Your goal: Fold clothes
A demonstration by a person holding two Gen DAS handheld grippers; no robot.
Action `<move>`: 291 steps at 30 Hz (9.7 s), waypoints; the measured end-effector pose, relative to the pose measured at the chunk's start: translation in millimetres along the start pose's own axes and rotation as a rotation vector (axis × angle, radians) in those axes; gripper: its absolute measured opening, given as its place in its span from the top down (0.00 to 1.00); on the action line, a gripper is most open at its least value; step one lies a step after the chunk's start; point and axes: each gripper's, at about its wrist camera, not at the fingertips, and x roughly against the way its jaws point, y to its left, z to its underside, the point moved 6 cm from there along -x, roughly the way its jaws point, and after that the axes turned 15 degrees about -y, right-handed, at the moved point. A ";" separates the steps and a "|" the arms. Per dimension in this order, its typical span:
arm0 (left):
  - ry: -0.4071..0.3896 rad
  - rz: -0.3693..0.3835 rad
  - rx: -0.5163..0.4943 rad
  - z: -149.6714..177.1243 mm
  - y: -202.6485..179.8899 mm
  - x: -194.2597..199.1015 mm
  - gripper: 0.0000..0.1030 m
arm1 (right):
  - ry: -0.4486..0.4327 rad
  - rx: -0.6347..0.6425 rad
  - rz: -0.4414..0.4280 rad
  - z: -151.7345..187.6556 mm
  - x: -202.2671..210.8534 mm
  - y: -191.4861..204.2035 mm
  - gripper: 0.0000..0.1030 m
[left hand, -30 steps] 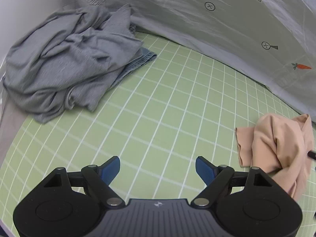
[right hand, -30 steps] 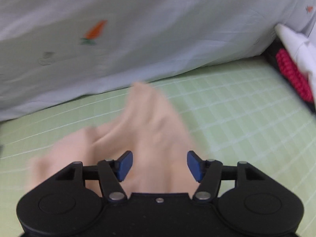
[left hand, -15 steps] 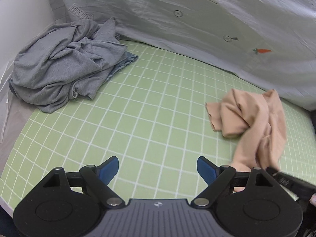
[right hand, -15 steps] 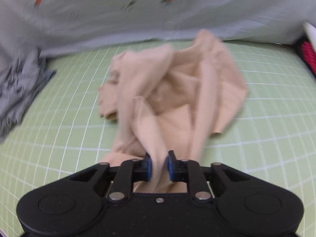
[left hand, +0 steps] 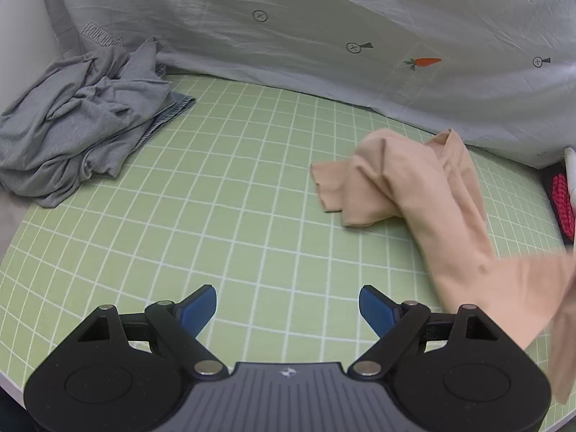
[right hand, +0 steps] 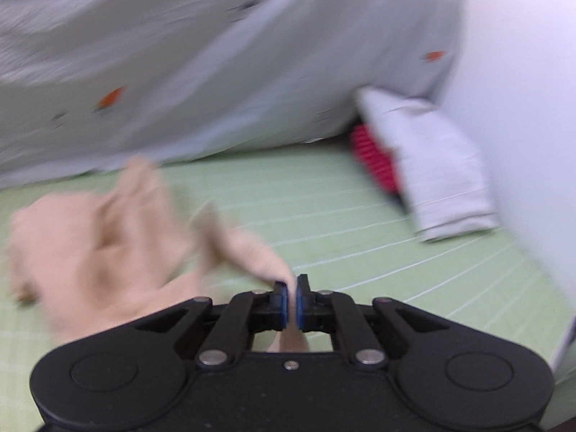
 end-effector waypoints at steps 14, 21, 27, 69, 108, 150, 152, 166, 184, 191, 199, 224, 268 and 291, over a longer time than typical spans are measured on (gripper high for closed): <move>-0.032 -0.014 0.020 -63.4 -67.0 -74.6 0.16 | 0.168 -0.125 0.009 17.8 -83.8 -22.0 0.51; 0.015 0.030 -0.025 -77.2 -104.5 -129.5 0.16 | 0.177 -0.118 -0.032 15.8 -102.0 -6.8 0.32; 0.044 0.040 -0.010 -76.9 -105.2 -151.3 0.60 | 0.227 -0.140 -0.001 29.3 -113.3 -13.8 0.32; 0.070 0.011 -0.347 -59.8 -191.9 -215.8 0.19 | 0.342 -0.198 -0.020 44.7 -111.6 3.8 0.22; -0.033 -0.106 0.065 -32.3 65.2 -10.0 0.20 | 0.438 -0.343 -0.354 88.1 10.7 152.7 0.14; -0.035 -0.090 0.090 -79.6 65.6 -64.0 0.18 | 0.278 -0.048 -0.529 -7.0 -64.6 284.4 0.75; -0.049 -0.090 0.094 -75.7 68.4 -50.8 0.17 | 0.239 -0.044 -0.549 -3.0 -44.7 273.4 0.96; -0.018 -0.052 0.061 -23.5 36.0 -2.1 0.17 | 0.242 0.042 -0.303 75.0 32.7 89.3 0.97; 0.007 0.018 0.003 -56.9 -47.9 -63.0 0.14 | 0.165 -0.129 -0.252 21.9 -27.8 52.4 0.17; 0.066 0.088 -0.008 -82.8 -97.0 -144.6 0.14 | 0.244 -0.138 -0.224 26.2 -83.2 65.1 0.17; 0.191 0.140 0.075 -78.2 -142.5 -226.7 0.14 | 0.309 -0.091 -0.234 37.7 -106.1 77.1 0.17; 0.224 -0.056 0.286 5.2 0.2 -90.1 0.95 | 0.323 -0.025 -0.301 55.5 -50.0 75.4 0.16; 0.308 -0.001 -0.002 34.7 -23.2 -110.7 0.91 | 0.230 -0.064 -0.319 -17.5 -157.4 87.3 0.76; 0.123 -0.098 0.062 -1.6 -12.3 -45.6 0.12 | 0.215 -0.031 -0.428 52.5 -68.5 88.9 0.97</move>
